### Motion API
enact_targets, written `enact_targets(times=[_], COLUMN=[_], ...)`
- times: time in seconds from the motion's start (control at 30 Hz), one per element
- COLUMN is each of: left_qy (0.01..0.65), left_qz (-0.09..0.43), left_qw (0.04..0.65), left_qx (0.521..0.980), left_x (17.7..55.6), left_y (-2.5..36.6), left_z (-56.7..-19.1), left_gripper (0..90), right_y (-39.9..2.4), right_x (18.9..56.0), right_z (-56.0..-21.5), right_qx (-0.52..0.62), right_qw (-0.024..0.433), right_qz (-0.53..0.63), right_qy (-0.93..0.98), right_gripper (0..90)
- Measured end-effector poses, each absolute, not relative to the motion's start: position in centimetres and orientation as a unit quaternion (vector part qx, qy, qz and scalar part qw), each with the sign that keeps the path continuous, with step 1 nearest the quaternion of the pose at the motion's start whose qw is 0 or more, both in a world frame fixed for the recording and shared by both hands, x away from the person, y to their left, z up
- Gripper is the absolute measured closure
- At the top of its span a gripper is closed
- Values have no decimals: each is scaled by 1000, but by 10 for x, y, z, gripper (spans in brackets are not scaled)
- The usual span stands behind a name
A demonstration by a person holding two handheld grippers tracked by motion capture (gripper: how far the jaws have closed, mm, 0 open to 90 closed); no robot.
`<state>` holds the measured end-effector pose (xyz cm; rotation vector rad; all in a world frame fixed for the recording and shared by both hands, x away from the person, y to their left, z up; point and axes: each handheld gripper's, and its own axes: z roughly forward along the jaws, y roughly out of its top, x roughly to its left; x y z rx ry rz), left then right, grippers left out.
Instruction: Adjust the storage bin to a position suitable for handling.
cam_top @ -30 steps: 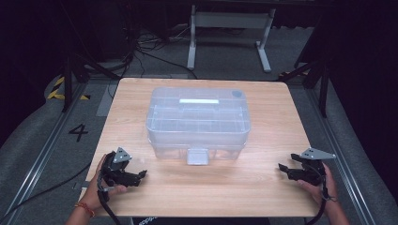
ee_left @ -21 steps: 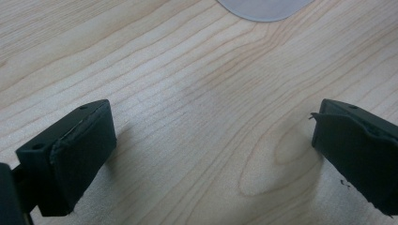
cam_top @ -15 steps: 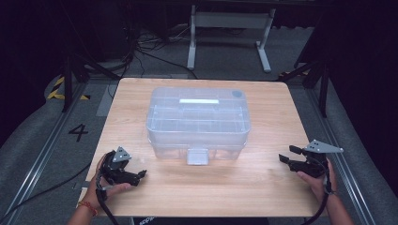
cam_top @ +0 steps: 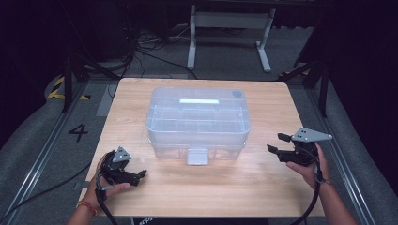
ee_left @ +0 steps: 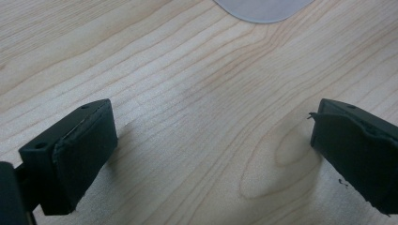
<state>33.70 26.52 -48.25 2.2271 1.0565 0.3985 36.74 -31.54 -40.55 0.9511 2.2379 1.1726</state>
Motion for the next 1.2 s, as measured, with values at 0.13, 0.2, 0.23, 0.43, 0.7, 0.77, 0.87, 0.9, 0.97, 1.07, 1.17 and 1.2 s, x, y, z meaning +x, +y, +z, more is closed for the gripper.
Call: enact_targets(times=[0.13, 0.2, 0.23, 0.43, 0.7, 0.77, 0.87, 0.9, 0.97, 1.07, 1.17, 1.2], left_qy=[401, 401, 403, 404, 404, 404, 405, 405, 405, 401, 402, 402], left_qz=[153, 153, 150, 151, 152, 152, 152, 152, 152, 156, 155, 155], left_qw=[317, 317, 317, 317, 317, 317, 317, 317, 317, 315, 317, 317], left_qx=[846, 846, 845, 844, 844, 844, 844, 844, 844, 846, 845, 845], left_x=[337, 337, 337, 338, 338, 338, 337, 337, 337, 338, 337, 337], left_y=[265, 265, 265, 264, 264, 264, 264, 264, 264, 264, 264, 264], left_z=[-483, -483, -483, -482, -482, -482, -483, -483, -482, -482, -482, -482], left_gripper=[13, 13, 13, 13, 14, 14, 14, 14, 14, 16, 21, 22], right_y=[-310, -305, -303, -289, -273, -269, -264, -264, -258, -251, -248, -247], right_x=[372, 375, 376, 387, 401, 405, 409, 409, 413, 417, 419, 419], right_z=[-396, -391, -388, -369, -351, -346, -340, -340, -336, -330, -324, -323], right_qx=[338, 332, 329, 316, 293, 288, 286, 286, 280, 275, 274, 273], right_qw=[223, 229, 233, 234, 256, 260, 254, 254, 253, 255, 250, 253], right_qz=[430, 431, 432, 447, 446, 449, 455, 455, 456, 452, 458, 458], right_qy=[807, 807, 807, 803, 806, 805, 804, 804, 806, 809, 808, 807], right_gripper=[347, 342, 341, 329, 329, 329, 330, 330, 330, 344, 340, 341])
